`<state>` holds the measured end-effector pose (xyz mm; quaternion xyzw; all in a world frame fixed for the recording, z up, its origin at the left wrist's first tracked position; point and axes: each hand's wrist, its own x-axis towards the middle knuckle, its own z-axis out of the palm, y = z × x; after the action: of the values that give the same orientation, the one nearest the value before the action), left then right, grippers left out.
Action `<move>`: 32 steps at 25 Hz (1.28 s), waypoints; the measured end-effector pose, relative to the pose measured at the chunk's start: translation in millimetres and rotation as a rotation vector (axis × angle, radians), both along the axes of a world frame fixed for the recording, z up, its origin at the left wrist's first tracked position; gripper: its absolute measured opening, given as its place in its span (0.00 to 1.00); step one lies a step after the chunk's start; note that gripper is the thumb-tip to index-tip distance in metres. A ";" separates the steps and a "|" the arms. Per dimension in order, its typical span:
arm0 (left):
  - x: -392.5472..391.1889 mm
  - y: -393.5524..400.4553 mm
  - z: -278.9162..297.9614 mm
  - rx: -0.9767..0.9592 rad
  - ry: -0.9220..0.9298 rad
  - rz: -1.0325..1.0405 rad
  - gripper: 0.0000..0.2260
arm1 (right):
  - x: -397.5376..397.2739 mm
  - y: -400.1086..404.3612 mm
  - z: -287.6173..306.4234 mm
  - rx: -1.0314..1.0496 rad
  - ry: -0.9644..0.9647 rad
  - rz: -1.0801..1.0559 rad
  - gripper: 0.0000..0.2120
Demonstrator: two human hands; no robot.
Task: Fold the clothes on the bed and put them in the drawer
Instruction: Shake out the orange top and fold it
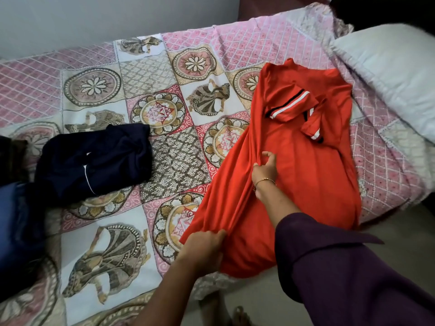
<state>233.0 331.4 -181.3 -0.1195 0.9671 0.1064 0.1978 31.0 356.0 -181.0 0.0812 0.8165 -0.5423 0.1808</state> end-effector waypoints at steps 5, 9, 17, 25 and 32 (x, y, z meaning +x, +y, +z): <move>5.9 -4.4 -11.4 -0.060 0.404 0.129 0.13 | 2.7 25.0 -11.2 0.446 0.144 0.247 0.20; -3.1 -6.8 -14.7 0.038 0.225 0.568 0.16 | 9.5 34.1 -19.1 0.610 0.218 0.478 0.20; -2.8 0.9 -9.3 -0.180 0.254 0.579 0.28 | 15.2 86.4 -10.0 0.709 0.210 0.259 0.16; -67.4 57.7 -21.1 0.100 0.509 -0.014 0.14 | -7.7 199.9 -31.0 0.703 0.094 -0.203 0.21; -170.3 96.9 -12.6 0.524 0.486 0.230 0.15 | -6.2 237.5 -39.3 0.354 0.298 -0.269 0.13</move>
<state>62.7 428.2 -193.9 -0.1438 0.9061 0.3970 -0.0271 24.8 593.6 -220.3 0.1387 0.8980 -0.4164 -0.0321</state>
